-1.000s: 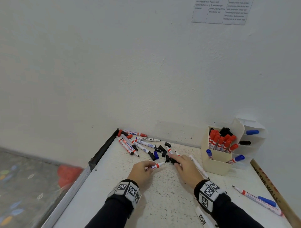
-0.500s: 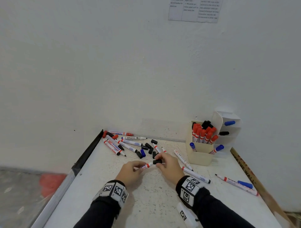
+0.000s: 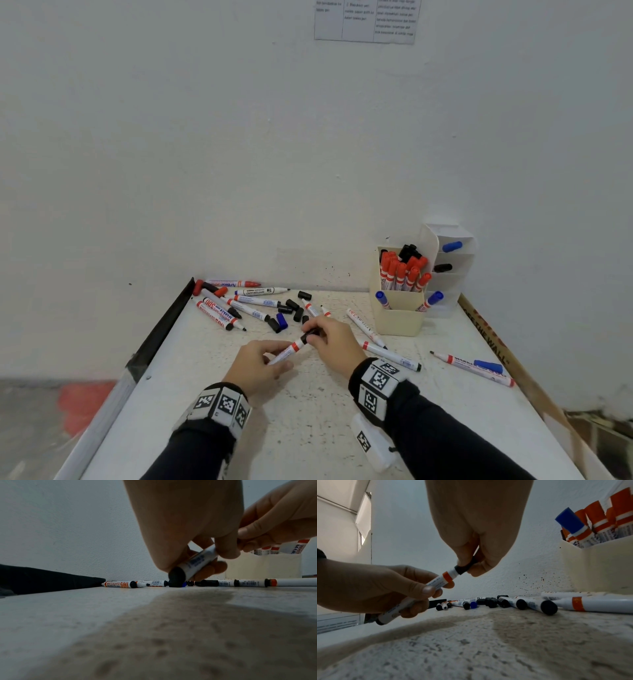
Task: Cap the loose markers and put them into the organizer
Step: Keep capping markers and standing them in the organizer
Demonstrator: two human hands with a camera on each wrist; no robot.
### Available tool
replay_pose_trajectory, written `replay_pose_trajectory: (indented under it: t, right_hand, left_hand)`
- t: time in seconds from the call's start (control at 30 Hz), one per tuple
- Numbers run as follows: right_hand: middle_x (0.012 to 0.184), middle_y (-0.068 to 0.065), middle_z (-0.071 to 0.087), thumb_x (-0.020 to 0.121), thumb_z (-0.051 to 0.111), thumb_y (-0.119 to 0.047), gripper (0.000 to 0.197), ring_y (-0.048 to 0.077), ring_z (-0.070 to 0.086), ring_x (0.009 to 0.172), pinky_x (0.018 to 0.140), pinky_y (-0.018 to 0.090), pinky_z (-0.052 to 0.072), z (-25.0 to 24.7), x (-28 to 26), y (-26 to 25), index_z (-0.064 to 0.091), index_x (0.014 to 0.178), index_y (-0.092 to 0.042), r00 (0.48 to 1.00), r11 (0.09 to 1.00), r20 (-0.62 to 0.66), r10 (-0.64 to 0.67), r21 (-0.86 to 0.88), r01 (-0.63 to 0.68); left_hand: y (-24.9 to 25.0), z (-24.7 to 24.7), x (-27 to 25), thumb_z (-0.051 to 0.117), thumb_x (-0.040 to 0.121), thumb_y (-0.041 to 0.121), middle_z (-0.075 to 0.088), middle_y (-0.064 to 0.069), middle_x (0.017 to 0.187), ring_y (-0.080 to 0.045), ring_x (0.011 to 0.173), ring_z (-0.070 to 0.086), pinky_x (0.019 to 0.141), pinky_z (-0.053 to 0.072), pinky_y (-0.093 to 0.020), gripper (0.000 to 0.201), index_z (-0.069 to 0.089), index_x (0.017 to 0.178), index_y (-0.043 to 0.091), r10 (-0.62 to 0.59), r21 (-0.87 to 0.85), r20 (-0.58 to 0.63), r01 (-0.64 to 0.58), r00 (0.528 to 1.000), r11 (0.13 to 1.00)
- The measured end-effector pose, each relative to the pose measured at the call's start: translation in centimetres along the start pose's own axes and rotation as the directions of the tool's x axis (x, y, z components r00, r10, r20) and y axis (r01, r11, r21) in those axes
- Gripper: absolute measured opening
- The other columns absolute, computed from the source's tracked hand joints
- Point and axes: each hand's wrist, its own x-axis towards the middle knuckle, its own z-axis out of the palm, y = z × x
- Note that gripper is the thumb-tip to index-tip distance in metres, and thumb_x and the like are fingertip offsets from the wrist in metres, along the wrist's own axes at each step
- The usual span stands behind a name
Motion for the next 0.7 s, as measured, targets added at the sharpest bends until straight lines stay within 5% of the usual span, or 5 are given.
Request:
replay_pose_trajectory:
  t: [0.13,0.23,0.4,0.53,0.7]
  right_hand:
    - [0.068,-0.004,0.051,0.093,0.048,-0.038,0.025,0.005,0.046,0.058,0.054,0.016,0.036,-0.4,0.3,-0.1,0.052,0.076,-0.021,0.99,0.991,0.028,0.136,0.008,-0.136]
    - [0.06,-0.003,0.041,0.096,0.027,-0.051,0.05,0.01,0.04,0.056,0.057,0.027,0.032,-0.1,0.4,-0.8,0.043,0.061,-0.02,0.982,0.974,0.082,0.171,-0.163,-0.156]
    - [0.061,-0.002,0.041,0.098,0.021,-0.048,0.052,0.012,0.041,0.059,0.067,0.029,0.034,0.7,0.7,-1.6,0.041,0.06,-0.018,0.981,0.965,0.1,0.168,-0.22,-0.143]
    - [0.062,-0.002,0.041,0.099,0.024,-0.042,0.046,0.013,0.041,0.06,0.062,0.029,0.035,1.3,1.1,-1.5,0.041,0.062,-0.02,0.982,0.967,0.113,0.153,-0.223,-0.125]
    - [0.066,-0.006,0.038,0.099,0.028,-0.039,0.037,0.01,0.039,0.064,0.06,0.023,0.031,0.5,0.1,-1.4,0.041,0.069,-0.023,0.984,0.999,0.177,0.003,-0.049,0.006]
  left_hand:
    - [0.3,0.3,-0.1,0.058,0.09,0.013,0.07,0.004,0.078,-0.004,0.063,0.06,0.066,0.053,-0.023,0.02,0.061,0.095,0.032,0.069,-0.08,-0.025,-0.071,0.997,0.994]
    - [0.3,0.5,-0.2,0.059,0.09,0.021,0.064,0.011,0.063,-0.003,0.05,0.046,0.051,0.039,-0.017,0.011,0.063,0.085,0.03,0.06,-0.1,-0.005,-0.06,0.998,0.993]
    - [0.3,0.0,-0.4,0.063,0.087,0.022,0.058,0.004,0.062,-0.003,0.041,0.042,0.042,0.035,-0.017,0.004,0.065,0.084,0.024,-0.019,-0.16,0.056,0.028,0.998,0.987]
    - [0.6,-0.2,-0.7,0.054,0.092,0.027,0.045,0.003,0.051,-0.006,0.035,0.03,0.036,0.024,-0.016,0.027,0.067,0.091,0.004,-0.079,-0.315,0.185,0.135,0.98,0.939]
    - [0.6,-0.5,-0.6,0.049,0.094,0.027,0.04,0.004,0.048,-0.005,0.033,0.023,0.035,0.017,-0.011,0.027,0.064,0.082,0.008,-0.115,-0.453,0.298,0.246,0.948,0.857]
